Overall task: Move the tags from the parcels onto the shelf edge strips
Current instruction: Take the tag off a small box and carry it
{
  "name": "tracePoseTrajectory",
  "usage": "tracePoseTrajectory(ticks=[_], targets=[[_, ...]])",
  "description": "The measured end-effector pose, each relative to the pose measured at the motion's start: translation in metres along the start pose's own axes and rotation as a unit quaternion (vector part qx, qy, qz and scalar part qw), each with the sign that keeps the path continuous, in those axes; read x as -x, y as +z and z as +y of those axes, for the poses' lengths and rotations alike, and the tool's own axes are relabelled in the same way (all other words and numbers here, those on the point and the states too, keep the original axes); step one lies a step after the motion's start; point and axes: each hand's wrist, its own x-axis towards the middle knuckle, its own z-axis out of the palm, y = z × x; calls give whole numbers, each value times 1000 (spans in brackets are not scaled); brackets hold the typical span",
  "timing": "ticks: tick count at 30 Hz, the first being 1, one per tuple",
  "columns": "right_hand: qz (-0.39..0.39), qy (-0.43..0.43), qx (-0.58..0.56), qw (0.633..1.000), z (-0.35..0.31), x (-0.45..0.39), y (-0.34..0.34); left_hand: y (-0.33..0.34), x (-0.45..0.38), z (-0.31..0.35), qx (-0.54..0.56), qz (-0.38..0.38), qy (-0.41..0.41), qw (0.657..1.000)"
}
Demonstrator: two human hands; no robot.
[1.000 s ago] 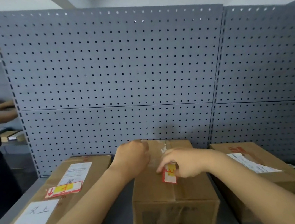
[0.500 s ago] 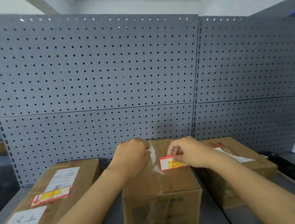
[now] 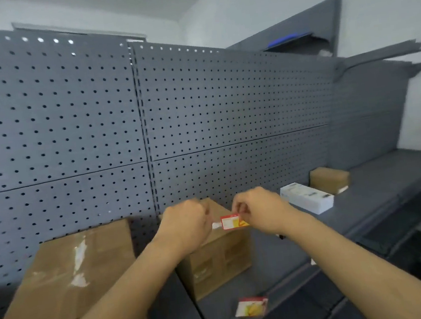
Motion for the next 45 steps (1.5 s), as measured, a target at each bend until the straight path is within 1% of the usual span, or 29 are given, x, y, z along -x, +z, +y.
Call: tracePoseTrajectory(ticks=[6,12,15,18,24,27,31,34,37,41,45], targets=[[5,62,20,998,109,51,-31,29,-56,113,12,1,64,998],[-1,117,31,993,198,89,-42,58,-97,208,39,-39,110,992],[11,142,23,990,235,94,-38,76,-122,237,35,-47,125,990],[7,169,14,986,274,90,-31,98,-153,260,30,-54,137,989],[-13,188,-2,982,341,69,-30,136,-219,294,51,-71,143,986],[-3,192,-9,981,376,62,-36,149,-250,312,53,-77,147,985],[-2,183,-27,983,423,58,-34,170,-272,342,45,-102,145,983],[-9,163,-41,986,462,50,-28,186,-290,362,32,-121,124,984],[-25,126,-49,991,501,37,-23,198,-304,378,21,-123,87,988],[-49,55,-98,992,545,21,-20,204,-317,394,-12,-126,19,992],[-84,-3,-135,987,565,6,-14,204,-316,404,-26,-125,-40,991]])
